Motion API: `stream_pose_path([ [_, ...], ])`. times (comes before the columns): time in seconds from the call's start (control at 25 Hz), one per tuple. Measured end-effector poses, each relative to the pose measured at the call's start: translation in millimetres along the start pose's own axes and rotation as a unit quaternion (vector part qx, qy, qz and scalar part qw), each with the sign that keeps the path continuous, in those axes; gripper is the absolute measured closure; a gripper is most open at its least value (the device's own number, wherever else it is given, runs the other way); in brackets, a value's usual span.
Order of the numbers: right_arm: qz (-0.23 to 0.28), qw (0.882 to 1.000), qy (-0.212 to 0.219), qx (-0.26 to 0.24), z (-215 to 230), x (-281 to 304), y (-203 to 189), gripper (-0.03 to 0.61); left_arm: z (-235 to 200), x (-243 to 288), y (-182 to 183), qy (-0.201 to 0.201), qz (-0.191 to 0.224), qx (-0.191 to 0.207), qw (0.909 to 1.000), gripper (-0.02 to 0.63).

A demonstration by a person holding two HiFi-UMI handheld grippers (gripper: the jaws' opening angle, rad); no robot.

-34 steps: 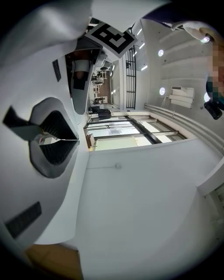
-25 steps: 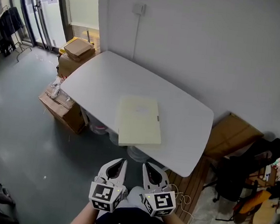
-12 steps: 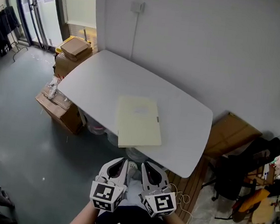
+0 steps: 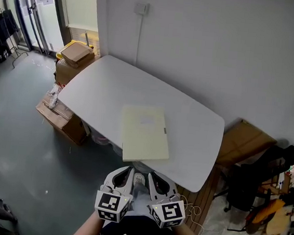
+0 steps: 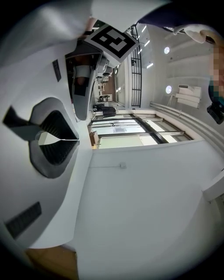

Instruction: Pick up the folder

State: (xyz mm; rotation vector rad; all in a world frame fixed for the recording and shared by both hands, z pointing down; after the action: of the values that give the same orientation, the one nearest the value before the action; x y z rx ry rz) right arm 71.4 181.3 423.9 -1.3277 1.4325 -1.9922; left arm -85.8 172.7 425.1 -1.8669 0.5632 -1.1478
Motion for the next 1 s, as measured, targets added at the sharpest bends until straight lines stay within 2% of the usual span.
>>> stream_pose_path([
  [0.16,-0.015,1.000,0.005,0.009,10.4,11.3,1.6,0.568,-4.6,10.8,7.8,0.001,-0.002,0.001,1.0000,0.609],
  [0.4,-0.040,0.998,0.034,0.024,23.9,28.0,3.6,0.569,-13.5,25.4,14.6,0.005,-0.009,-0.001,1.0000,0.609],
  [1.0,-0.071,0.997,0.014,0.023,49.1,67.0,12.6,0.568,-40.0,60.7,23.1,0.018,-0.046,-0.005,0.9987,0.609],
])
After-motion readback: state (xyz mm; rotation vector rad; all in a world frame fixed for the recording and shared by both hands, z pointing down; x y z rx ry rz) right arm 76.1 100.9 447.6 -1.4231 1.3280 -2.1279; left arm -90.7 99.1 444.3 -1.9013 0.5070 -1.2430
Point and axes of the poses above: the fingertips, and each gripper's own axes: x forward along the fingers, z to its right, y out of its top, the point moved 9 cm from there along -x, backward along the fingers, and after that the axes turned 13 degrees about -z, right-handed, at the moved point
